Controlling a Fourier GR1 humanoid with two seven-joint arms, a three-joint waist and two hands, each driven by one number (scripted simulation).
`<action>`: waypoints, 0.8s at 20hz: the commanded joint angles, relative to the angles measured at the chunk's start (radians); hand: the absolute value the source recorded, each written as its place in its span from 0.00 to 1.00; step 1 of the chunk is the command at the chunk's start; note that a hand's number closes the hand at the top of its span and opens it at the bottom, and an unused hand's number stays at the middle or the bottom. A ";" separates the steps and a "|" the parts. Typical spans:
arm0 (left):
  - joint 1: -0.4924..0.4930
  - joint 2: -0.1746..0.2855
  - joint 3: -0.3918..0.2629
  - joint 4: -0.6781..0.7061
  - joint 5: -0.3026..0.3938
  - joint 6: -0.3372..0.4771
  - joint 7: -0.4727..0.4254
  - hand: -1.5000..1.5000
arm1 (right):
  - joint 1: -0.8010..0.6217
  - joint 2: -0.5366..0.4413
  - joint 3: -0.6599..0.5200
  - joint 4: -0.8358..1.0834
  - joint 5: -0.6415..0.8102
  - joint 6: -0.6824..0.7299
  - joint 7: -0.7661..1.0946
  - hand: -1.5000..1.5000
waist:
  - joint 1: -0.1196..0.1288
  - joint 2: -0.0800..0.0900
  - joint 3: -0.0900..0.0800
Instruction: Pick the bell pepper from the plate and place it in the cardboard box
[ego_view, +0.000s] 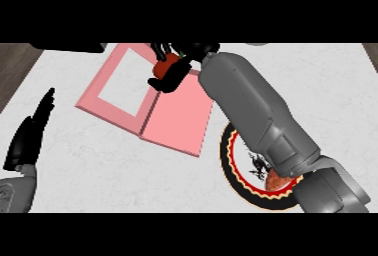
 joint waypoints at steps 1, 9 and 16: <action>0.016 -0.046 -0.032 0.006 -0.019 0.026 -0.043 0.50 | 0.011 0.002 0.082 0.063 -0.056 -0.118 0.030 1.00 | 0.028 0.007 -0.001; -0.022 -0.019 -0.021 0.008 -0.003 -0.007 -0.029 0.50 | 0.018 0.002 0.138 0.119 -0.206 -0.030 0.115 0.00 | 0.064 0.012 -0.001; -0.074 -0.015 -0.021 0.047 -0.017 -0.004 -0.010 0.50 | 0.020 0.002 0.112 0.080 -0.328 -0.126 0.002 0.00 | 0.050 0.017 0.000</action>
